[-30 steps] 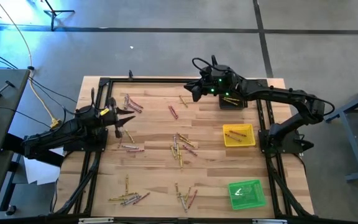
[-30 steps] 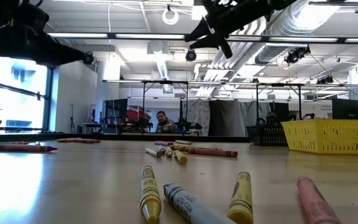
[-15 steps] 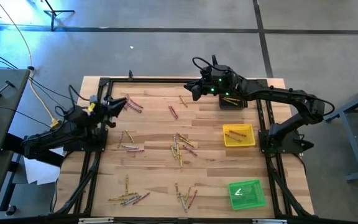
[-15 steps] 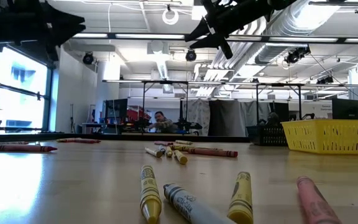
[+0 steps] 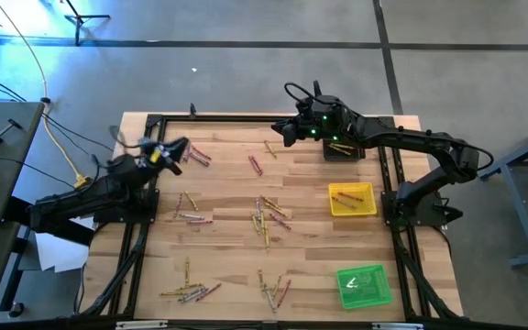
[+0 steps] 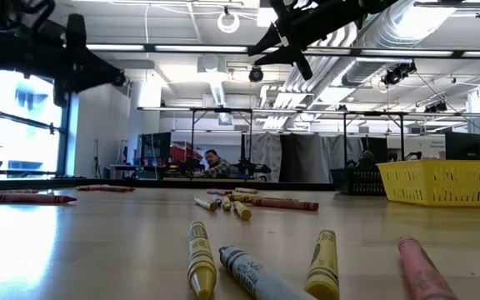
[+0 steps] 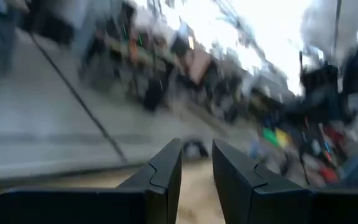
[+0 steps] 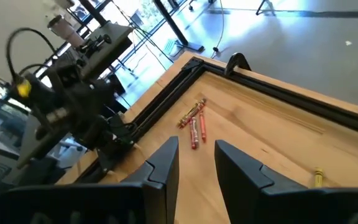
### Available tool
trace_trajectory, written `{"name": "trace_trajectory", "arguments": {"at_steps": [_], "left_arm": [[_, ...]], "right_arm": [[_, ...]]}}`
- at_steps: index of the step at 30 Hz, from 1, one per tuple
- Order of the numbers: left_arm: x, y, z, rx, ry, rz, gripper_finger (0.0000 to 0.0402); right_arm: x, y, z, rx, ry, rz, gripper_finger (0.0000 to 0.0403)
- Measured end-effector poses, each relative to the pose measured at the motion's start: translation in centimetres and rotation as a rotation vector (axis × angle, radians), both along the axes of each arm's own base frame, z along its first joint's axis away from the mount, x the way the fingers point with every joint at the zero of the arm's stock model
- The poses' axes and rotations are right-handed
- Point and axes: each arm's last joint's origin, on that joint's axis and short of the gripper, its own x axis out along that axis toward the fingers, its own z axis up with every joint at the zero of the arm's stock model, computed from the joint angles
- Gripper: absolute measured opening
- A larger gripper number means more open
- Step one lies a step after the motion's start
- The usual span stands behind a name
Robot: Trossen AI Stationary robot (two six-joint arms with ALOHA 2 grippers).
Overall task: Sort crayons
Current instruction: Put the red crayon into the yellow bin
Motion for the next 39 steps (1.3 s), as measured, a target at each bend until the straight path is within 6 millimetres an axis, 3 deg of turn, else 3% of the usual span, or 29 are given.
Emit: {"name": "trace_trajectory", "arguments": {"at_steps": [5,13,17,24,30,39], "left_arm": [[1.6,0.4,-0.9,-0.087,0.124,-0.064,0.0077],[4.8,2.0,0.6,-0.109,0.472,-0.17,0.0077],[5.9,3.3,1.4,-0.201,0.697,-0.149,0.0077],[7.5,6.3,2.3,-0.384,0.924,-0.052,0.0066],[8.9,8.1,0.6,-0.364,1.224,-0.26,0.0048],[11.0,9.9,-2.5,-0.244,1.511,-0.487,0.004]], "right_arm": [[-0.5,-0.8,-0.5,0.037,0.041,-0.035,0.0089],[-2.0,-1.7,-2.2,0.16,0.215,-0.101,0.0089],[-2.9,-1.5,-3.3,0.2,0.353,-0.099,0.0089],[-4.1,-1.3,-4.3,0.17,0.533,-0.032,0.0089],[-4.5,-1.1,-4.7,0.079,0.636,0.075,0.0089],[-4.6,-1.0,-4.8,0.024,0.666,0.127,0.0089]]}}
